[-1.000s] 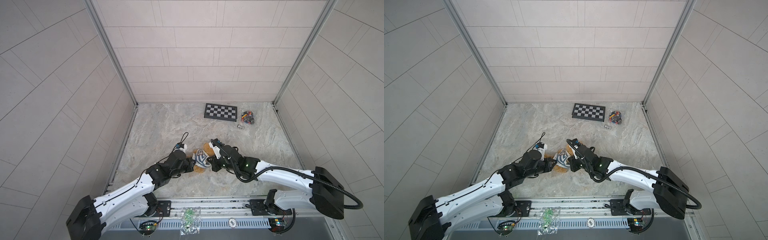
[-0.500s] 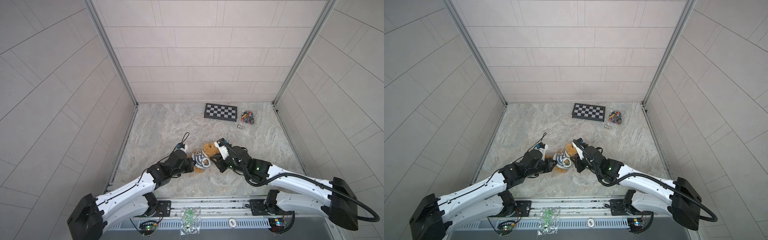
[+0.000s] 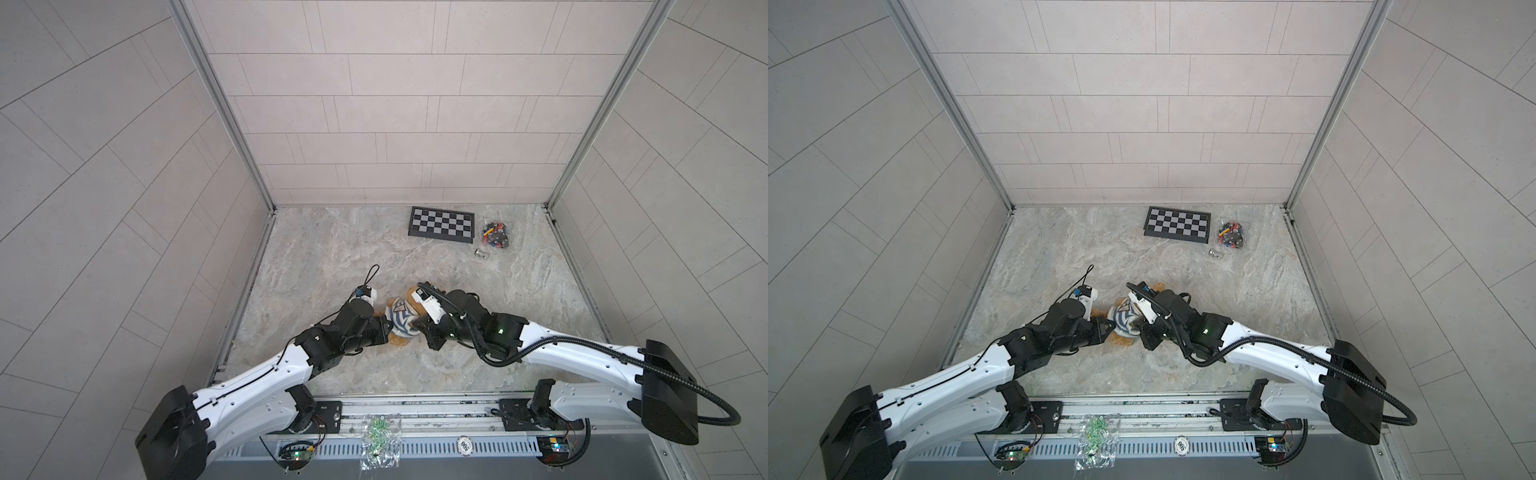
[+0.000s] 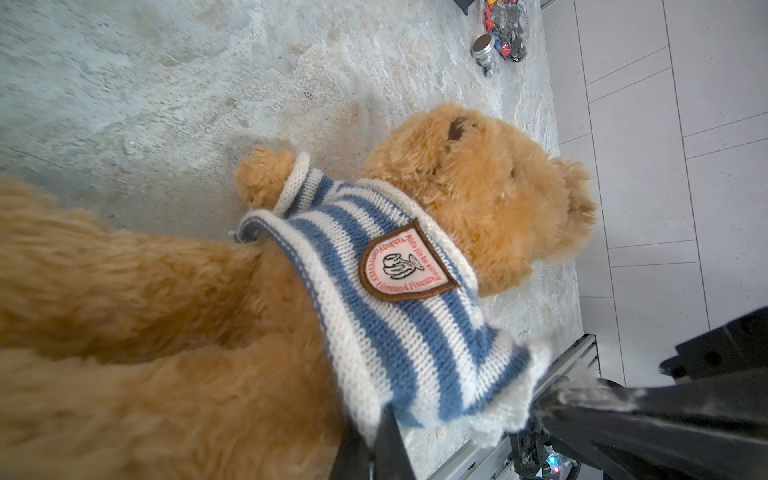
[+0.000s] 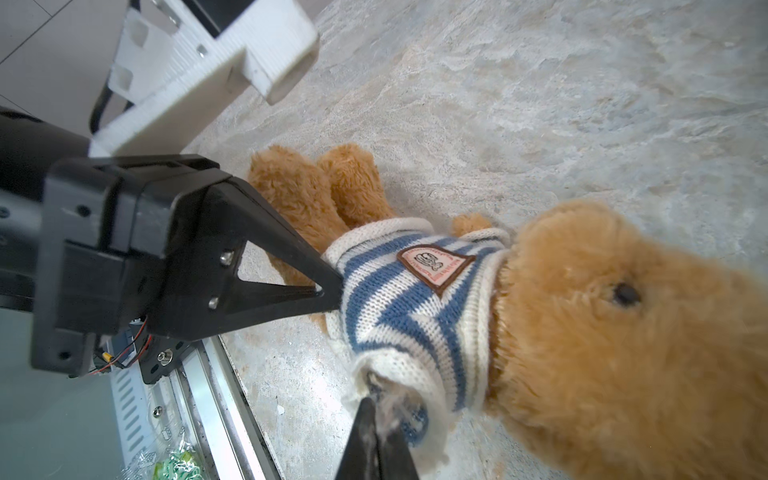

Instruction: Dress the teddy bear

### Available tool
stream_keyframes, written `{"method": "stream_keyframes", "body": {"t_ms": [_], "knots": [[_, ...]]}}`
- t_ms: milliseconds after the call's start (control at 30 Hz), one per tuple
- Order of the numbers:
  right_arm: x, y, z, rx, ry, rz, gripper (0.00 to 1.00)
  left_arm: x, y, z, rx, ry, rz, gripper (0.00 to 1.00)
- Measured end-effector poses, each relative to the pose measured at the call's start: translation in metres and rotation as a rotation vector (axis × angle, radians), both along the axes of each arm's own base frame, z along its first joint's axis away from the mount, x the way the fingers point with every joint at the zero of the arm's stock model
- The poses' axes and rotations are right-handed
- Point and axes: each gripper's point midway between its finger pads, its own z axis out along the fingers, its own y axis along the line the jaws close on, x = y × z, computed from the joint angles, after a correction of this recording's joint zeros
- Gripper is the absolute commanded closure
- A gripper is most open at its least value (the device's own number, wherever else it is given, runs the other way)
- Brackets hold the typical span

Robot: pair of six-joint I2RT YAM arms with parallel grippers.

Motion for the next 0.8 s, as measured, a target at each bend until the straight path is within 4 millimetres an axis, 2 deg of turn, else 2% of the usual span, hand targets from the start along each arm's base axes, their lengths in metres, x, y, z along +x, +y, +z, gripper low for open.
{"method": "stream_keyframes", "body": {"t_ms": [433, 667, 800], "knots": [[0.007, -0.001, -0.015, -0.060, 0.003, -0.022, 0.95, 0.001, -0.004, 0.002, -0.016, -0.002, -0.012, 1.00], [0.014, 0.002, -0.022, -0.073, -0.012, -0.032, 0.79, 0.001, -0.005, -0.001, -0.012, 0.004, -0.014, 1.00], [0.016, 0.006, -0.027, -0.076, -0.010, -0.029, 0.73, 0.002, -0.006, 0.000, -0.017, -0.001, -0.014, 1.00]]}}
